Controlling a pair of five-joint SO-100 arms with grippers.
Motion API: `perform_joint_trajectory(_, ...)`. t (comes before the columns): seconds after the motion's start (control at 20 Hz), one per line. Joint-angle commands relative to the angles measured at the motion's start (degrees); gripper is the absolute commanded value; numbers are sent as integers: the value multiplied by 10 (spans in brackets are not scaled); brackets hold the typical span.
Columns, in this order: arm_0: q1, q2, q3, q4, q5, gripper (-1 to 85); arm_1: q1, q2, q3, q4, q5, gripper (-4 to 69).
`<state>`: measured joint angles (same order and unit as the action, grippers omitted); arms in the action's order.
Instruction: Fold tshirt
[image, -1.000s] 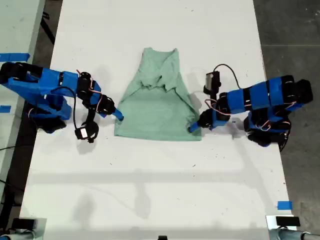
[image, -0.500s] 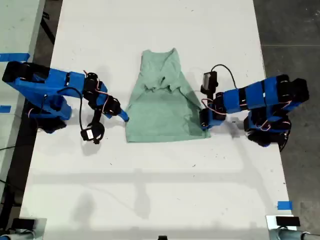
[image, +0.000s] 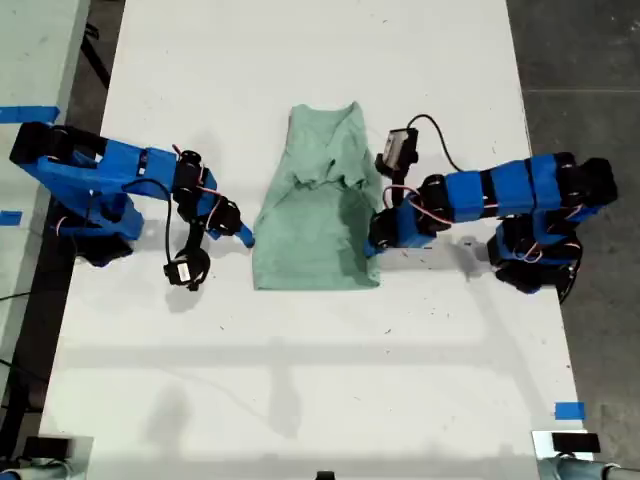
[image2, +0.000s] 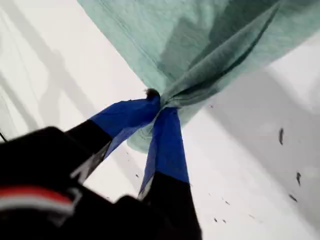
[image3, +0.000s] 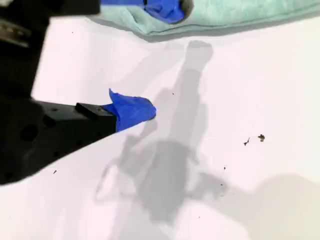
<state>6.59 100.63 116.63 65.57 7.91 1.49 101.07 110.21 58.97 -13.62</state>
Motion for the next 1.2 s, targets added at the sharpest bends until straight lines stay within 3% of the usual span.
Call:
perform_joint_trajectory(0.0, 13, 4, -47, -8, -10, 228, 11, -89, -44, -110, 9, -11)
perform_joint_trajectory(0.15, 14, 0, -47, -11, -11, 230, 21, -231, -84, -175, 16, 3)
perform_joint_trajectory(0.2, 15, 0, -47, -11, -11, 231, 24, -277, -113, -172, 14, 187)
perform_joint_trajectory(0.25, 16, 0, -48, -11, -11, 231, 21, -303, -159, -125, 10, 318)
perform_joint_trajectory(0.3, 16, 0, -50, -8, -12, 231, 17, -306, -192, -72, 10, 378)
perform_joint_trajectory(0.45, 20, 0, -70, 18, -14, 233, 4, -262, -289, 106, 5, 387)
perform_joint_trajectory(0.65, 30, 4, -121, 76, -22, 235, -11, -167, -306, 217, -3, 388)
perform_joint_trajectory(1.0, 28, -5, -127, 70, -26, 237, -34, -35, -171, 256, 34, 388)
perform_joint_trajectory(1.15, 18, -37, -90, 8, -26, 244, -38, 20, -125, 258, 49, 386)
